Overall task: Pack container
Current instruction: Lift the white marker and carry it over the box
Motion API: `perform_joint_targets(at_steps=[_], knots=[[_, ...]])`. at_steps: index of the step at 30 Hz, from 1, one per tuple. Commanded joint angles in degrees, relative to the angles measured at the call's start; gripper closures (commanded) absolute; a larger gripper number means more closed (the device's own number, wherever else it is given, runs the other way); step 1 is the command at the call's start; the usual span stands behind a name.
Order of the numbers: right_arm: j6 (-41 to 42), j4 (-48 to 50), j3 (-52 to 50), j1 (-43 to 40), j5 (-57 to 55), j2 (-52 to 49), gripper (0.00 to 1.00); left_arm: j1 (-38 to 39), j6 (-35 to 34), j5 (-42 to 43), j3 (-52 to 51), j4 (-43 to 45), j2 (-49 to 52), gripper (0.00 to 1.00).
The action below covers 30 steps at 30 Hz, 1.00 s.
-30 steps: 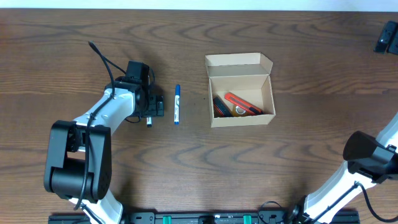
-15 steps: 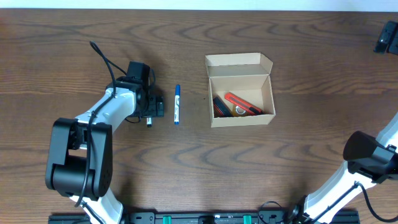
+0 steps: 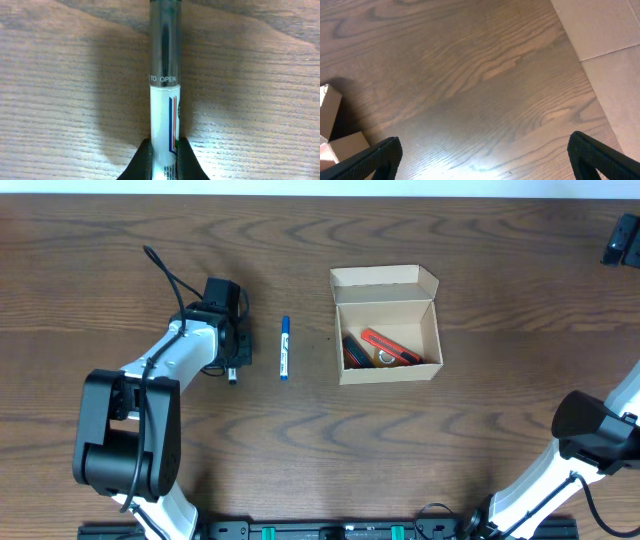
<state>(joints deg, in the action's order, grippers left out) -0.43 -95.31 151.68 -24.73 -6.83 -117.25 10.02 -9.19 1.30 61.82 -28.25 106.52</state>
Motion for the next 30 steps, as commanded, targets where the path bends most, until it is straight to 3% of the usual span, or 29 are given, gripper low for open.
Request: perform_joint_targets(at_steps=[1,6,12,18,24,30], knots=[[0.8,-0.1,0.8,-0.2,0.2,0.9,0.01,0.2,-0.1,0.2,-1.0,-0.6,2.9,0.94],[0.8,-0.1,0.8,-0.2,0.2,0.9,0.01,0.2,0.4,1.7,-0.5,-0.8,2.9,0.95],[0.8,-0.1,0.8,-0.2,0.2,0.9,0.01,0.3,1.7,9.7,5.7,-5.7,2.3,0.94],[0.8,-0.1,0.8,-0.2,0.2,0.9,0.01,3.7,5.5,12.2,21.9,-17.3,1.7,0.94],[0.8,-0.1,0.8,-0.2,0.2,0.9,0.01,10.1,8.6,8.3,41.5,-25.8,1.7,0.95],[0.8,-0.1,0.8,-0.2,0.2,0.9,0.01,13.4,8.3,16.0,45.6,-26.3,2.0,0.94]])
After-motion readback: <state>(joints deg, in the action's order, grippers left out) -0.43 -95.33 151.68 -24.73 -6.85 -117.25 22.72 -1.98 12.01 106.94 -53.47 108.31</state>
